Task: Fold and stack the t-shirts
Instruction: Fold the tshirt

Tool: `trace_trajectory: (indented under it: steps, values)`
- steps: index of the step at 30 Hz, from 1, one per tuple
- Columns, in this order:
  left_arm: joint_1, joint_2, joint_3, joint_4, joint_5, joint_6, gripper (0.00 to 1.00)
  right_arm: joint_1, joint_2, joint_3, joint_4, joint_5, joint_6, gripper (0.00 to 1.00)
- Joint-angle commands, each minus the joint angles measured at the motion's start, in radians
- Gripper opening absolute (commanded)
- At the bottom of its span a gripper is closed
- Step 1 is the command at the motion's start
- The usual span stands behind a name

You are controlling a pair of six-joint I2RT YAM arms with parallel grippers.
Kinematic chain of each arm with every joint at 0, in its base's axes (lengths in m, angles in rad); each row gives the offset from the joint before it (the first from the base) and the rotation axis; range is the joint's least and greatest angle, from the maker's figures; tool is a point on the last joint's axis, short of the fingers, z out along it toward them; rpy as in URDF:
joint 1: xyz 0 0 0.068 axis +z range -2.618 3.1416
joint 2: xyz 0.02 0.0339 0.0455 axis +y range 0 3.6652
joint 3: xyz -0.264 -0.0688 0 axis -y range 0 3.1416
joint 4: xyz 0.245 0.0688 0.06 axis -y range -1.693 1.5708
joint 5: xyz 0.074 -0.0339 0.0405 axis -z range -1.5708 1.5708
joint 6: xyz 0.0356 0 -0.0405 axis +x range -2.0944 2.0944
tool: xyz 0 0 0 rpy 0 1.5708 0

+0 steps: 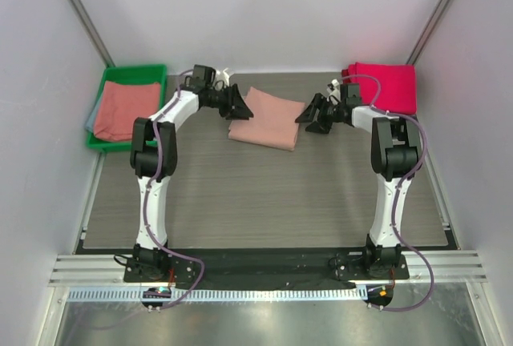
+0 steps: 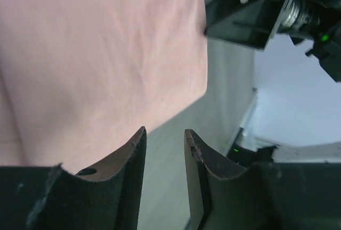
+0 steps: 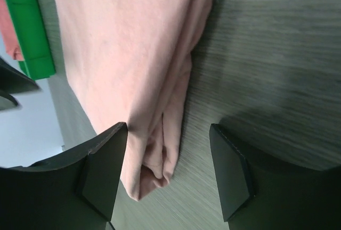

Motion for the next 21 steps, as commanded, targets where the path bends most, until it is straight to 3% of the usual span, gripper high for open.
trace_trajectory:
  steps: [1,21]
  values:
    - [0.001,-0.004,-0.096,0.135,0.198,-0.151,0.36,0.010,0.057,0.035,0.080,-0.036,0.061,0.69]
    - [-0.078,0.061,-0.165,0.030,0.095,-0.079,0.39,0.103,0.283,0.197,0.018,-0.007,0.128,0.65]
